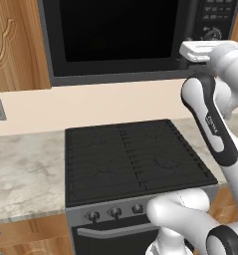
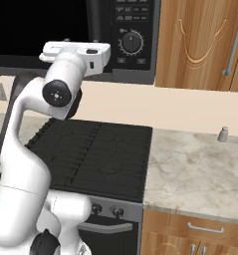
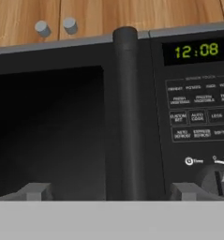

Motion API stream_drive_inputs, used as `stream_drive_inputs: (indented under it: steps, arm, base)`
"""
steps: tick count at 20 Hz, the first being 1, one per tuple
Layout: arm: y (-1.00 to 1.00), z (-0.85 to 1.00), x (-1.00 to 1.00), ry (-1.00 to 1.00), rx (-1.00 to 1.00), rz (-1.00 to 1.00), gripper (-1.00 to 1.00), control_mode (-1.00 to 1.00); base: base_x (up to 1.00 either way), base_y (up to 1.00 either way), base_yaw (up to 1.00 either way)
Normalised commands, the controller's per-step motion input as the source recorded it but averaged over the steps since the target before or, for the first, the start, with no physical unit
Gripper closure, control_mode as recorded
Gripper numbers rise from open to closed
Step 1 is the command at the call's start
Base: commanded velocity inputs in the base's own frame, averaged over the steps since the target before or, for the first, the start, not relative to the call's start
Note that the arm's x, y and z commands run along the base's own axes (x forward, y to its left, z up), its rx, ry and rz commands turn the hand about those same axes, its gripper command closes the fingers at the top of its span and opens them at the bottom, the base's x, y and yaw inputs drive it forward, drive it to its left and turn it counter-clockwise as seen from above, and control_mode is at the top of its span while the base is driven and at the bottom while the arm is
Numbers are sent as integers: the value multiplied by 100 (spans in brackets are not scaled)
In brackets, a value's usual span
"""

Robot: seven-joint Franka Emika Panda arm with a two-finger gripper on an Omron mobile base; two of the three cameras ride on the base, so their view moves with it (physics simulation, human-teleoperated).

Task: Open the microwave door.

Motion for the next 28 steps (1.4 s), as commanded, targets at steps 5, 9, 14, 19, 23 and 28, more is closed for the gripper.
stream_drive_inputs:
  steps: [5,9,14,19,23,28]
  arm:
    - [-13,0,51,8,0,2,-100,-100]
    - [-14,0,51,5,0,0,-100,-100]
    - [-8,0,50,6,0,0,-100,-100]
    - [-2,0,49,8,0,0,-100,-100]
    - [0,0,49,6,0,0,-100,-100]
    - [0,0,43,5,0,0,-100,-100]
  base:
    - [0,0,0]
    - [0,0,0]
    - [0,0,0]
    - [0,0,0]
    - [0,0,0]
    - [0,0,0]
